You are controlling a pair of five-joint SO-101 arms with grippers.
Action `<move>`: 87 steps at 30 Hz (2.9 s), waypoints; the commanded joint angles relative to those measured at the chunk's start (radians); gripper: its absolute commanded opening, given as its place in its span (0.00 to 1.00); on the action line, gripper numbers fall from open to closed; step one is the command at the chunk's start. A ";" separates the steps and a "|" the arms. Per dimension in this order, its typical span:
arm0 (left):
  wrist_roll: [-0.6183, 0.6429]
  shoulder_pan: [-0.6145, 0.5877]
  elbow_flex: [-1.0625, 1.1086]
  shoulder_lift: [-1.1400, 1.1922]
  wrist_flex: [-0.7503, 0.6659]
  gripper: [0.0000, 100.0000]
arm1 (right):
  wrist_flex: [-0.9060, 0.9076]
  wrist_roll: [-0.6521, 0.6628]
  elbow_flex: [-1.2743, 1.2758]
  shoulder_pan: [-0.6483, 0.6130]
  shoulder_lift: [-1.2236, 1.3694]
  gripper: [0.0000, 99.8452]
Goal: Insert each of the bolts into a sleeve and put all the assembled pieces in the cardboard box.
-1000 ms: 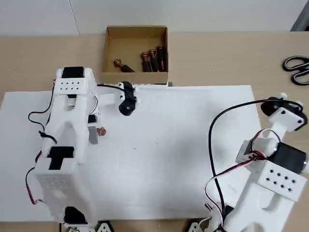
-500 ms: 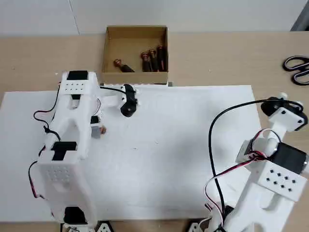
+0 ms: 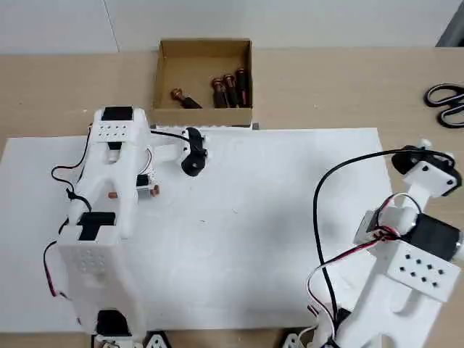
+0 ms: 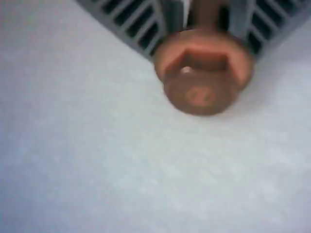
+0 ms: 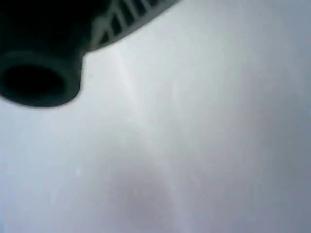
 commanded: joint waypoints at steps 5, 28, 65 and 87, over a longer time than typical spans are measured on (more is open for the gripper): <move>0.075 0.038 -0.225 -0.023 0.124 0.01 | -0.008 -0.003 -0.028 0.005 -0.024 0.00; 0.810 0.209 -0.176 -0.804 0.100 0.01 | -0.073 0.120 0.012 -0.180 -0.524 0.00; 2.119 0.391 1.320 -2.055 -0.687 0.01 | -0.495 0.115 0.712 -1.133 -1.015 0.00; 2.047 0.500 1.310 -2.147 -0.686 0.01 | -0.498 0.114 0.755 -1.198 -1.013 0.00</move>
